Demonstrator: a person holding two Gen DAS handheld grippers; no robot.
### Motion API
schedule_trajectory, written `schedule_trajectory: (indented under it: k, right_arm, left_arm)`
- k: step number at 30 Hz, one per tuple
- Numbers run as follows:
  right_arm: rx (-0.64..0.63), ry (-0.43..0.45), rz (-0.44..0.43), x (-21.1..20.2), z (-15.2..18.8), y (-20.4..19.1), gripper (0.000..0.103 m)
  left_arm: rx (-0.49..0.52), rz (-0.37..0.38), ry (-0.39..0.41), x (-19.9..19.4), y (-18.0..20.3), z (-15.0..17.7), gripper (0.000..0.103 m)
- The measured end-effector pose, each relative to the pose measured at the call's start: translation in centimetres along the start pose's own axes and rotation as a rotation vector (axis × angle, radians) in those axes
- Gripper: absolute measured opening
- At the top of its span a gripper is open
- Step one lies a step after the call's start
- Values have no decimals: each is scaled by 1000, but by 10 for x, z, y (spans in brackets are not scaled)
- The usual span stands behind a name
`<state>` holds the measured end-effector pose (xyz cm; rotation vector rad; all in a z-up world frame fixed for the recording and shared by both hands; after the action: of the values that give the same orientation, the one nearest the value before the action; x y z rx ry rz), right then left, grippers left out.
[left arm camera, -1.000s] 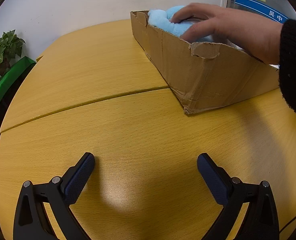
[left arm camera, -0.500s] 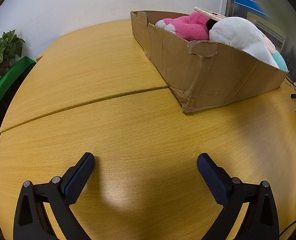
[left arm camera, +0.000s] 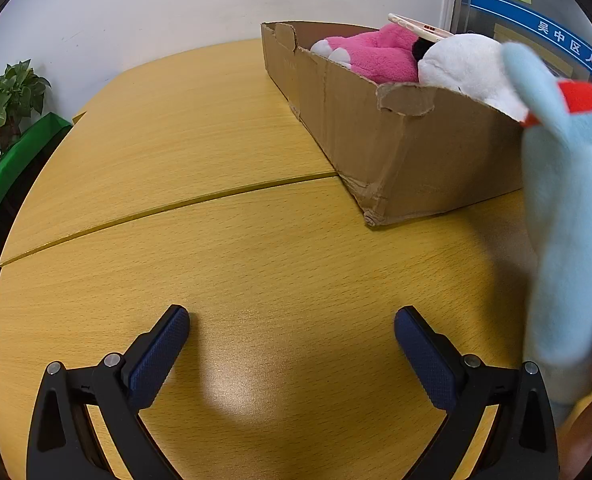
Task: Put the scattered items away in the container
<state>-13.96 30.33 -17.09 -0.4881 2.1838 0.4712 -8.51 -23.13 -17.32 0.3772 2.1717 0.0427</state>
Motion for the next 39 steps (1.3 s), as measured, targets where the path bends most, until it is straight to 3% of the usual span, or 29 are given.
schedule_trajectory:
  k: [39]
  right_arm:
    - [-7, 2, -5, 0, 0, 0, 103]
  left_arm:
    - [-14, -10, 3, -6, 0, 4, 103]
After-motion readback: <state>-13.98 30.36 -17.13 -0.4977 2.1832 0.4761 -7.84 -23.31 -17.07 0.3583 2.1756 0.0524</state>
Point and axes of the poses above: each gripper's, at about its wrist camera, not at the fingertips, and x roughly the way its jaws point, y to its right, z to its underside, the point moved 2 cm from there along x, roughly the way its jaws point, and after that the axes turned 11 degrees about z, right-handed, at the moved point
